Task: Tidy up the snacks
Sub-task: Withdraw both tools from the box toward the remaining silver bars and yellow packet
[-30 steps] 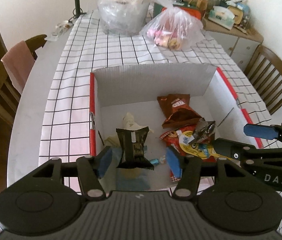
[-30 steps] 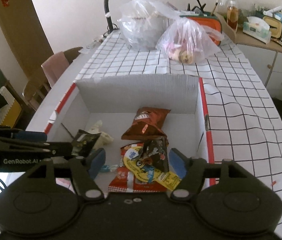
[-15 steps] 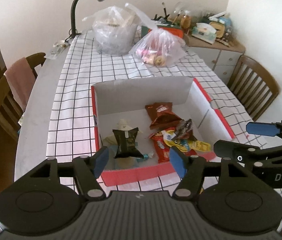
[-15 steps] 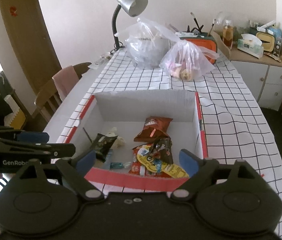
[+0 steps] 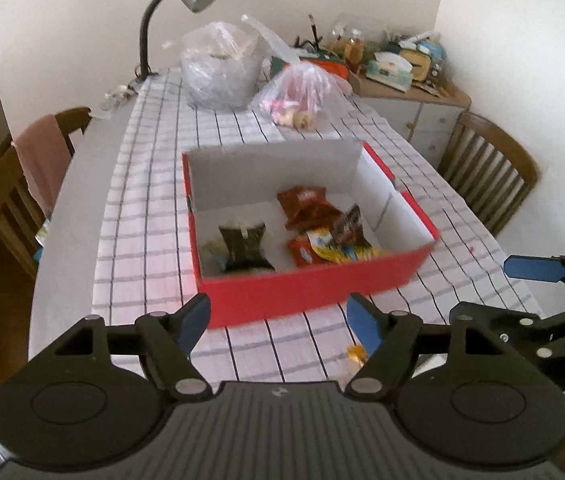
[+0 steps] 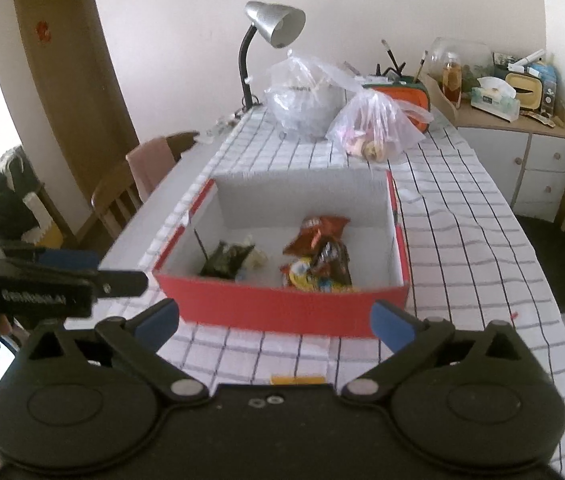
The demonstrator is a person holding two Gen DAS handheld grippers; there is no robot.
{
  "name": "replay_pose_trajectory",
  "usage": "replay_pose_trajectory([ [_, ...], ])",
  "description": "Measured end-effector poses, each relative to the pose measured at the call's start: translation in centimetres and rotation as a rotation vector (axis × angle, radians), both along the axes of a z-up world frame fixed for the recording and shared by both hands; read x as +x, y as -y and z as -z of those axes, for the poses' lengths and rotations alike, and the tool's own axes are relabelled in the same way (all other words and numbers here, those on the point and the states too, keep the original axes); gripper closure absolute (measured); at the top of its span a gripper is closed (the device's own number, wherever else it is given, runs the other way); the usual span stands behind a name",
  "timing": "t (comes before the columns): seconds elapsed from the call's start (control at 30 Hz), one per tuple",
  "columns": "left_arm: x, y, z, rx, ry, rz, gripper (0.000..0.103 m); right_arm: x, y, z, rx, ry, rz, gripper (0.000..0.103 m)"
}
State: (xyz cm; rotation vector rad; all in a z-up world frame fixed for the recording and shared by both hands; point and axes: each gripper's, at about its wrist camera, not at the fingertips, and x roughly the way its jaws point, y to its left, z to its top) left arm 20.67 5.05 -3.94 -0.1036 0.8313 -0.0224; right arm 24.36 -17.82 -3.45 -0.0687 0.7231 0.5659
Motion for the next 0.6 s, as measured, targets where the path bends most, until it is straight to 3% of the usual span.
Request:
replay_pose_trajectory([
  [0.33,-1.8,1.9,5.0,-0.03,-0.127,0.042,0.028,-1.8,2.9,4.5,-0.068,-0.098,0.028,0.0],
  [0.6,-0.5,2.9,8.5,-0.045,-0.216,0.034,0.028,-2.1,3.7,7.4,-0.117,-0.156,0.023,0.0],
])
